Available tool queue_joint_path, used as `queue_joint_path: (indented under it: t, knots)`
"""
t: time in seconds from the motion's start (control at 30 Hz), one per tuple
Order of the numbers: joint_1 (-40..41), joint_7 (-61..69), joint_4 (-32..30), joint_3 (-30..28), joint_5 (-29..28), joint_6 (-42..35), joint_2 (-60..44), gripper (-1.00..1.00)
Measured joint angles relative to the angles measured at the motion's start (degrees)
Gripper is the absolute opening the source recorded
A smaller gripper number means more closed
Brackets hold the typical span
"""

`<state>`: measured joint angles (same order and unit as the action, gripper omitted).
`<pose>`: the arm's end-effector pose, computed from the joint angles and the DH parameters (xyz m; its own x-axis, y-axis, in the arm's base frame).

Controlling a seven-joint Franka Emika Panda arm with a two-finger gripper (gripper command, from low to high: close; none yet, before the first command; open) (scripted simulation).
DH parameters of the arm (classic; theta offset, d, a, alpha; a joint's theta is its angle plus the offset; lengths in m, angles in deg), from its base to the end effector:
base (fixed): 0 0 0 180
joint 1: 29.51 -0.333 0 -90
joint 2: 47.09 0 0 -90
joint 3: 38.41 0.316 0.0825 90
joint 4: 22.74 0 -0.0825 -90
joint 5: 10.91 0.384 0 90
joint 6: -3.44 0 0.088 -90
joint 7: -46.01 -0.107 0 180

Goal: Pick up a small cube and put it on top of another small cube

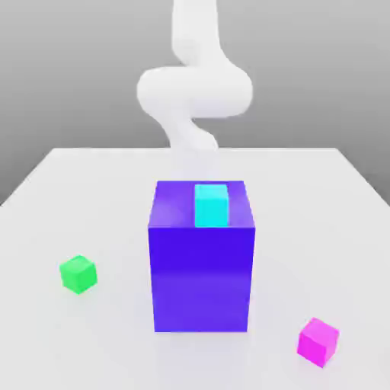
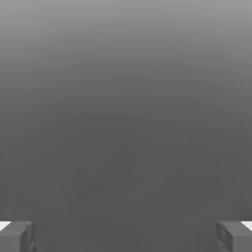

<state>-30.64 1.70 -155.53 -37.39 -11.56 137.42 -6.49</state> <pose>0.3805 0.0164 0.6732 0.5564 -0.6691 0.4927 -0.4961 -0.7432 -0.4489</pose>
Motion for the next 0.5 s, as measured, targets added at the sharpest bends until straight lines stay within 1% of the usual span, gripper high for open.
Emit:
queue_joint_path:
  t: [0.5]
  knots:
    - [-6.92,9.23,-6.12,6.07,-3.83,13.22,-31.52,0.0]
